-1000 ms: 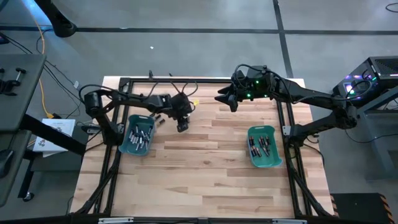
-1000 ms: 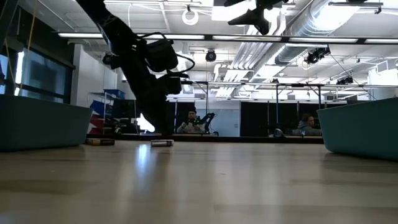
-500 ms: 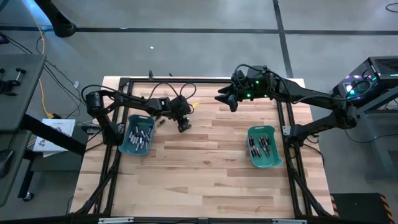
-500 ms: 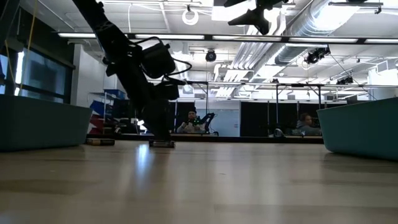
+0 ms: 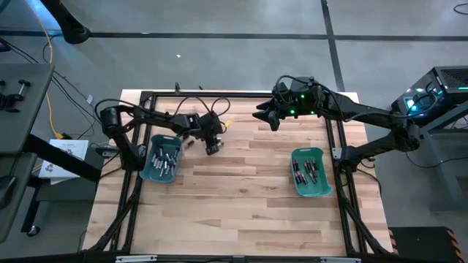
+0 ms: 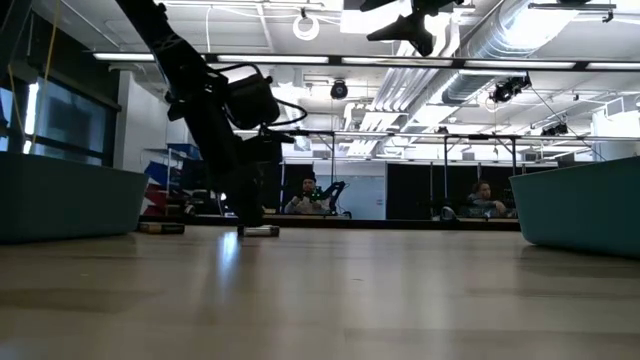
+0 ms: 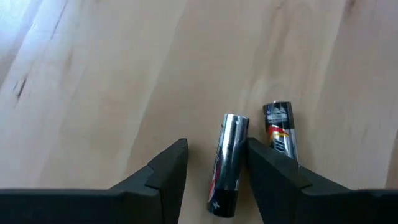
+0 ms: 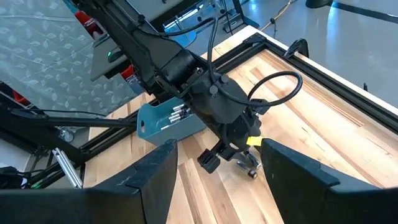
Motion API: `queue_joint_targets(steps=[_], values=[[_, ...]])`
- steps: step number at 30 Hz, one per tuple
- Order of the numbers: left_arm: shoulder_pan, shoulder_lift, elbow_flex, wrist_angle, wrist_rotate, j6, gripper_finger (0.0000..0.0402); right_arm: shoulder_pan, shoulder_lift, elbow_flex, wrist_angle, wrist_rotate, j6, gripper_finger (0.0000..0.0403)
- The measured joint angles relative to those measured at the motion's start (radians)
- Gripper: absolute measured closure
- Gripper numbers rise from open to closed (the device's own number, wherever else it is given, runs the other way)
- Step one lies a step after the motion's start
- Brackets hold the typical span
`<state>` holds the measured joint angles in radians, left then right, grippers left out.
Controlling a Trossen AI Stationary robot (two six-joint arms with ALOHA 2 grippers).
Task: Sort batteries
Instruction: Put the silver battery into the blue bin
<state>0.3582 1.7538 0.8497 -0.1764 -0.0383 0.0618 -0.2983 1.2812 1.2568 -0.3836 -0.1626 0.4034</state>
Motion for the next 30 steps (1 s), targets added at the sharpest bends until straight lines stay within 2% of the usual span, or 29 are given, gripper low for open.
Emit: queue_joint_targets(steps=[5, 10, 13, 17, 20, 23, 27, 30], values=[[0.030, 0.005, 0.000, -0.009, 0.026, 0.002, 0.0290, 0.000, 0.000, 0.000, 0.000, 0.000, 0.000, 0.0179], [0.062, 0.025, 0.002, -0.025, 0.087, -0.043, 0.0369, 0.004, 0.000, 0.000, -0.008, 0.000, -0.002, 0.0179], [0.071, 0.012, 0.007, -0.030, 0.095, -0.094, 0.0372, 0.031, 0.000, -0.011, -0.055, 0.019, -0.047, 0.0179], [0.074, -0.038, 0.033, -0.069, 0.073, -0.112, 0.0372, 0.066, 0.001, -0.105, -0.034, 0.048, -0.069, 0.0179], [0.068, -0.117, 0.080, -0.033, 0.071, -0.128, 0.0372, 0.070, 0.000, -0.226, 0.135, -0.004, -0.043, 0.0179], [0.047, -0.193, 0.098, -0.010, 0.099, -0.163, 0.0372, 0.056, 0.002, -0.357, 0.371, -0.035, 0.055, 0.0179], [0.021, -0.291, 0.105, 0.174, 0.216, -0.250, 0.0372, 0.039, 0.002, -0.472, 0.688, -0.028, 0.200, 0.0179], [-0.003, -0.324, 0.105, 0.329, 0.287, -0.325, 0.0372, 0.037, 0.002, -0.499, 0.833, -0.029, 0.195, 0.0179]])
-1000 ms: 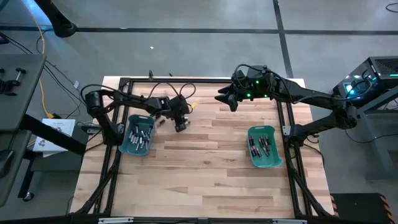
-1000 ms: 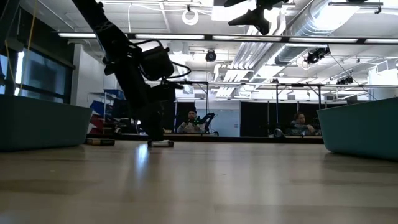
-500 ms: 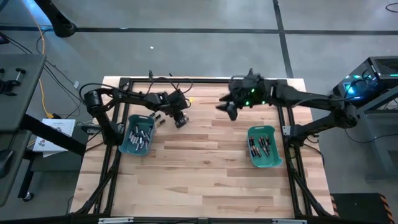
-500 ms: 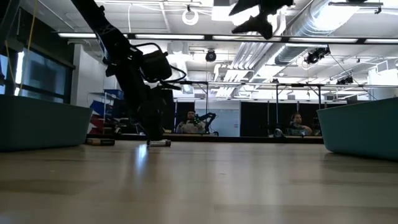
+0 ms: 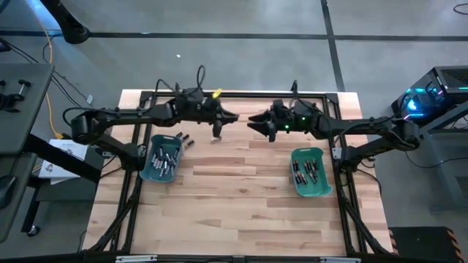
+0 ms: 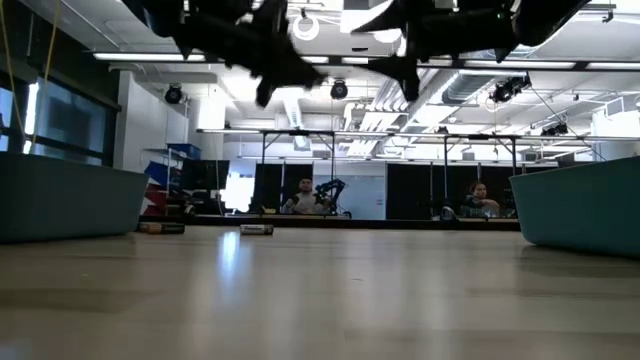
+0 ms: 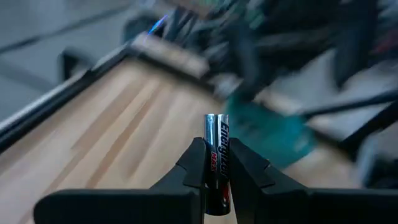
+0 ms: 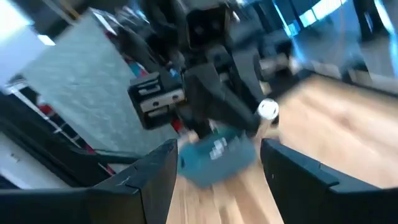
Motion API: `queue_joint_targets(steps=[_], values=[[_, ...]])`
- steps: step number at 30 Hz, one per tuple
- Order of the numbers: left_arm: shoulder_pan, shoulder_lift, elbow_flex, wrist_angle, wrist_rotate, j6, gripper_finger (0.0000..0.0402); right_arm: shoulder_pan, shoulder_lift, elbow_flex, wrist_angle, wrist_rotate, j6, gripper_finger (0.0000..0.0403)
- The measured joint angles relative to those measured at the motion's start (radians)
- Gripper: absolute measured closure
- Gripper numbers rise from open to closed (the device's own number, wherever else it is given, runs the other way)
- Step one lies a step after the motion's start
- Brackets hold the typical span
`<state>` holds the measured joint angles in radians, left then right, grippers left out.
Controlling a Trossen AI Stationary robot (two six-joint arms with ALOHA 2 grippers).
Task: Sort batteries
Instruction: Put the silver battery into the blue bin
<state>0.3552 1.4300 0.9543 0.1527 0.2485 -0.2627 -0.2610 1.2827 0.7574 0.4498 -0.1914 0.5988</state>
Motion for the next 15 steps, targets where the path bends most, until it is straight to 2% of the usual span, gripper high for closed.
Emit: queue_joint_targets(steps=[4, 7, 11, 15], values=[[-0.031, -0.012, 0.000, 0.238, 0.041, -0.095, 0.0372, 0.016, 0.000, 0.026, 0.102, 0.005, -0.165, 0.0179], [-0.047, -0.010, 0.000, 0.356, 0.056, -0.144, 0.0372, 0.026, -0.001, 0.081, 0.115, 0.023, -0.287, 0.0179], [-0.062, -0.010, -0.001, 0.446, 0.057, -0.174, 0.0372, 0.020, -0.001, 0.143, 0.108, 0.026, -0.332, 0.0179], [-0.067, -0.010, -0.001, 0.462, 0.059, -0.181, 0.0372, 0.012, -0.002, 0.196, 0.070, 0.022, -0.337, 0.0179]])
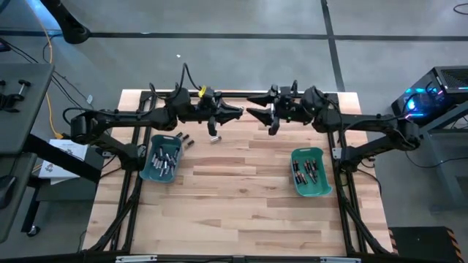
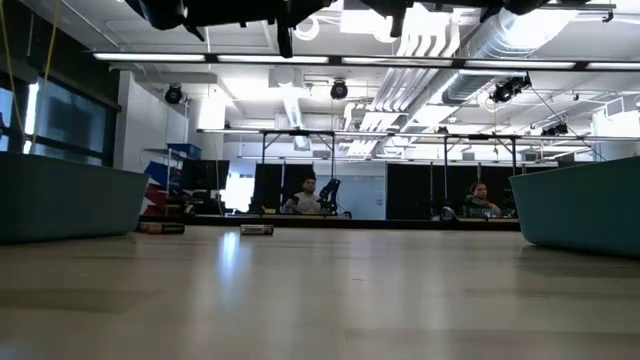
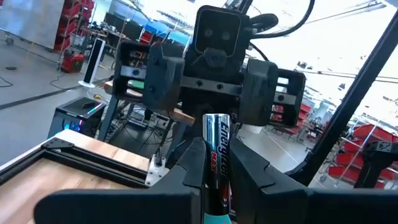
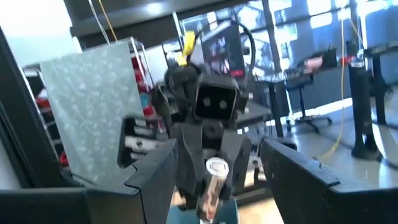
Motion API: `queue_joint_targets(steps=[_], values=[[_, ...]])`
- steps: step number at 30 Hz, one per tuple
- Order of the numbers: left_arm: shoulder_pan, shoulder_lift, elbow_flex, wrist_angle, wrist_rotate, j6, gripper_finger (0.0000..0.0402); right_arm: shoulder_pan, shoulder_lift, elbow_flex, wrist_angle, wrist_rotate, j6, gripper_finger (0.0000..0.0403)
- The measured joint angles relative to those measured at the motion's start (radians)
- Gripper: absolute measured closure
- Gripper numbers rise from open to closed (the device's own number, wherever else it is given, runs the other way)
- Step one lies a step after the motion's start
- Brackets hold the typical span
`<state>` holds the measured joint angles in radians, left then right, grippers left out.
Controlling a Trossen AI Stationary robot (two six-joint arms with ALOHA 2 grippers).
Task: Sort batteries
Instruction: Put the silver battery into the blue bin
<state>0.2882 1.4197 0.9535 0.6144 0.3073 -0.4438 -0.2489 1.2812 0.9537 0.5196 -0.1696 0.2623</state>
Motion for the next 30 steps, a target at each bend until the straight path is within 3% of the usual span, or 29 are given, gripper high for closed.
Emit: queue_joint_targets(steps=[4, 8, 19, 23, 30], values=[[-0.001, 0.000, 0.000, 0.005, 0.000, 0.000, 0.0372, 0.000, 0.026, 0.034, -0.103, -0.013, 0.022, 0.0179], [-0.001, 0.000, 0.000, 0.004, 0.004, 0.000, 0.0372, 0.000, 0.076, 0.058, -0.112, -0.097, 0.058, 0.0189], [-0.007, -0.003, 0.001, 0.015, 0.002, 0.003, 0.0372, 0.006, 0.110, 0.118, -0.119, -0.117, 0.097, 0.0306], [-0.009, -0.003, 0.003, 0.015, 0.001, 0.003, 0.0373, 0.003, 0.105, 0.123, -0.123, -0.118, 0.098, 0.0303], [-0.011, -0.001, 0.000, 0.011, 0.010, -0.001, 0.0373, 0.000, 0.100, 0.127, -0.101, -0.132, 0.164, 0.0251]])
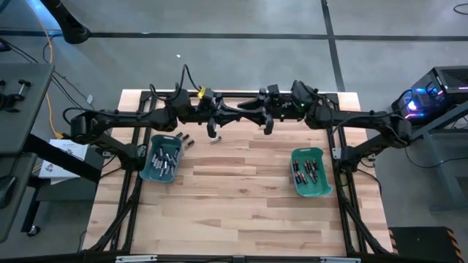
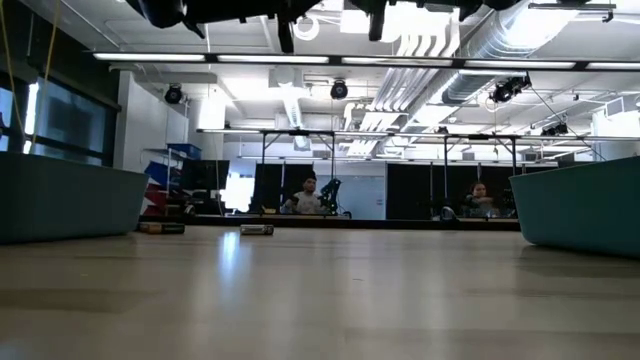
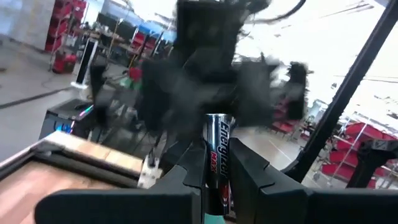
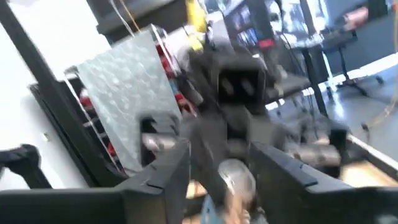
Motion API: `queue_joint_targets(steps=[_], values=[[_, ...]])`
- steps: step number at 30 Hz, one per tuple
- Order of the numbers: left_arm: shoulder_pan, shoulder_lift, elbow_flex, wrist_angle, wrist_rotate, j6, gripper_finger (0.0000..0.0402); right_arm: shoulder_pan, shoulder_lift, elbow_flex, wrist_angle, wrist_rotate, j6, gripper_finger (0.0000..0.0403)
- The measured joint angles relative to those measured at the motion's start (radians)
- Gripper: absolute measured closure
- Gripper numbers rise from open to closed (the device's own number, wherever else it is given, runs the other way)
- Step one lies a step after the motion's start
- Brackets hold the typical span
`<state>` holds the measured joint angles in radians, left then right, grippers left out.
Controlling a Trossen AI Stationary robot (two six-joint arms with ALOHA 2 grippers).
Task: Sort batteries
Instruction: Put the silver battery into the blue bin
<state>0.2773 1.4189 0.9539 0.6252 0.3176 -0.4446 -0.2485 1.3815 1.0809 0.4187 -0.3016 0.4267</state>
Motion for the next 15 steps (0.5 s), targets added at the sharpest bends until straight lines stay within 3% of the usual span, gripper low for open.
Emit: queue_joint_targets(steps=[6, 15], values=[[-0.009, 0.001, -0.003, -0.005, 0.002, 0.000, 0.0373, 0.001, -0.003, 0.003, 0.063, -0.011, -0.009, 0.0204], [-0.024, 0.001, -0.002, -0.002, 0.002, 0.000, 0.0373, 0.001, -0.002, 0.001, -0.070, 0.010, -0.041, 0.0218]])
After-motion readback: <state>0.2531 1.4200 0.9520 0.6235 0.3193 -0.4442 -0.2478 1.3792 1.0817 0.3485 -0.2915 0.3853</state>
